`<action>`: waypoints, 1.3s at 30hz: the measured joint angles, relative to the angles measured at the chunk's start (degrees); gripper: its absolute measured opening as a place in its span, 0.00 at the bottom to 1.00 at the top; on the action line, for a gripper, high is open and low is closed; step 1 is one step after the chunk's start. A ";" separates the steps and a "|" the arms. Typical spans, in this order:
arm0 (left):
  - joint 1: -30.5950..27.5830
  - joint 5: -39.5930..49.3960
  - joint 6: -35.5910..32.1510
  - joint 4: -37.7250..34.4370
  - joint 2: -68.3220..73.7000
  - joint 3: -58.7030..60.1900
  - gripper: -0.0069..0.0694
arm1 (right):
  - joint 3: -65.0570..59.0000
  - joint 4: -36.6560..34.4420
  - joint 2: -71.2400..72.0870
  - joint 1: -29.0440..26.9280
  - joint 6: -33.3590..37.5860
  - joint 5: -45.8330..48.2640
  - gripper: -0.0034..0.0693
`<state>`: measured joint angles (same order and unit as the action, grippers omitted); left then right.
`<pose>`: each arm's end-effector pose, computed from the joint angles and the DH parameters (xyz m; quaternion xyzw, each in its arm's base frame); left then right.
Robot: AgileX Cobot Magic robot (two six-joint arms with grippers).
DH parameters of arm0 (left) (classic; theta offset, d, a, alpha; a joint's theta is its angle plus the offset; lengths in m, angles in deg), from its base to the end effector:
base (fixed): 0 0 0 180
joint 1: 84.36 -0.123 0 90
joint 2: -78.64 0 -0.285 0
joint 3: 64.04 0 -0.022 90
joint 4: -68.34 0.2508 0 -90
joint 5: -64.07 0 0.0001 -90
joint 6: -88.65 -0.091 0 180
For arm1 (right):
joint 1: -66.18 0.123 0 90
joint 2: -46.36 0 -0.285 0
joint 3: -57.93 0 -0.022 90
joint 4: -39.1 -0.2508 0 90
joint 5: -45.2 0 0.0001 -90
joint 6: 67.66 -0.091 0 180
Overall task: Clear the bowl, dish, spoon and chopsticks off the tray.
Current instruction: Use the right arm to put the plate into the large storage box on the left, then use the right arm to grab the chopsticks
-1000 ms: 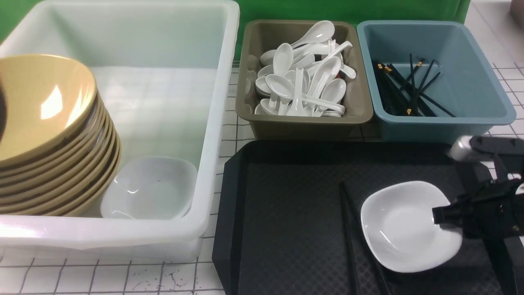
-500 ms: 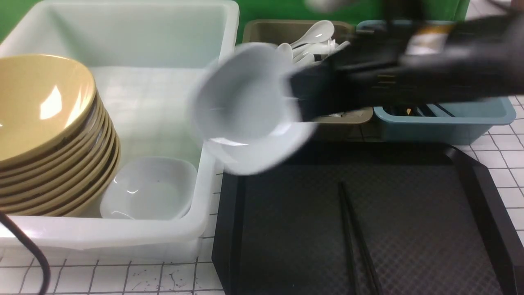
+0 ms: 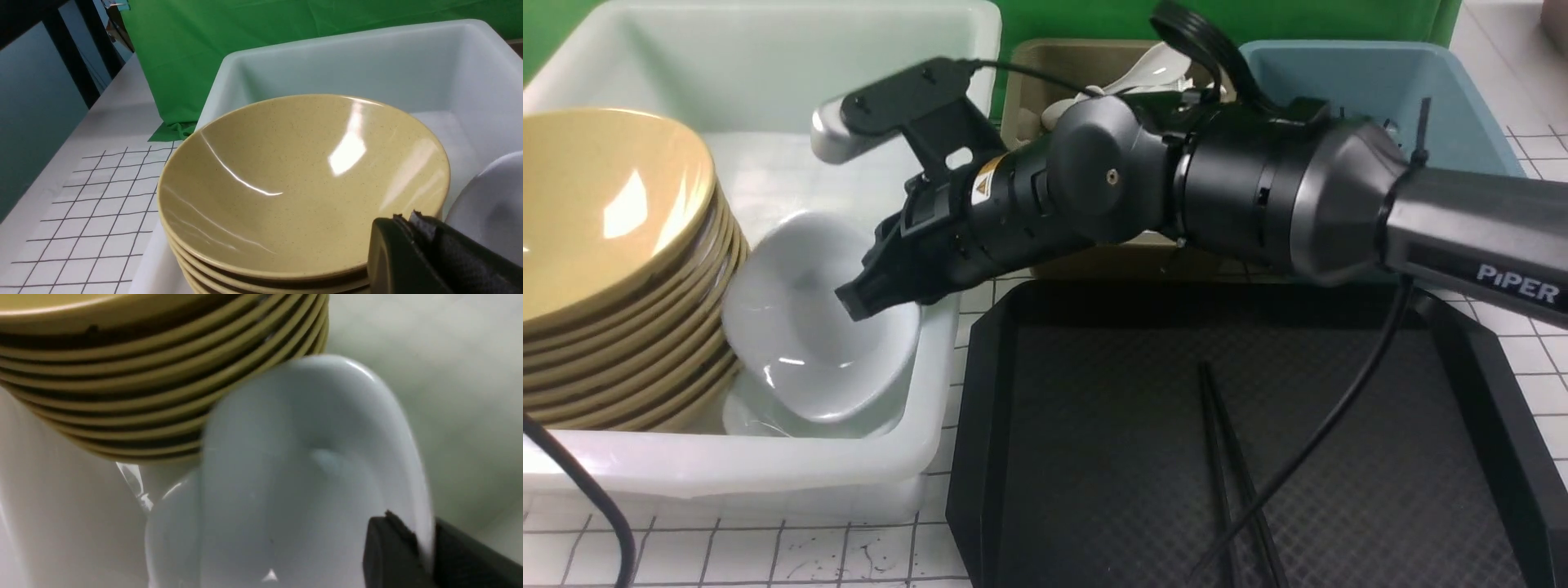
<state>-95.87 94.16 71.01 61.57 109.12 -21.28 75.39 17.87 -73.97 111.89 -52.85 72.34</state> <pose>0.0762 0.0100 0.3402 0.0202 0.7831 0.1027 0.6131 0.3129 0.3424 0.2787 -0.3513 0.8264 0.2508 0.3616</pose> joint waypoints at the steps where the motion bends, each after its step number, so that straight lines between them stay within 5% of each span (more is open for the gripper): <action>1: 0.00 -0.33 0.00 -0.06 0.00 0.38 0.08 | 0.00 0.28 -0.02 0.00 -0.19 0.56 0.34; 10: 0.00 -2.28 0.00 -0.23 0.00 1.32 0.08 | 0.06 2.87 4.26 -1.42 -1.56 7.90 0.72; 18: 0.00 -3.25 2.45 -2.86 0.00 3.11 0.08 | -13.27 23.03 16.98 -11.60 -12.86 27.57 0.70; 24: 0.73 -7.20 2.50 -10.20 0.00 9.93 0.08 | -42.29 16.73 20.27 -15.75 -14.81 18.33 0.62; 39: 3.91 -9.70 -2.16 -13.90 0.00 11.02 0.08 | -46.17 12.03 20.83 -15.38 -15.27 10.38 0.59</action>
<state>-91.96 84.46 68.86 47.67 109.12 -10.26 29.21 29.90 -53.14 96.50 -68.11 82.72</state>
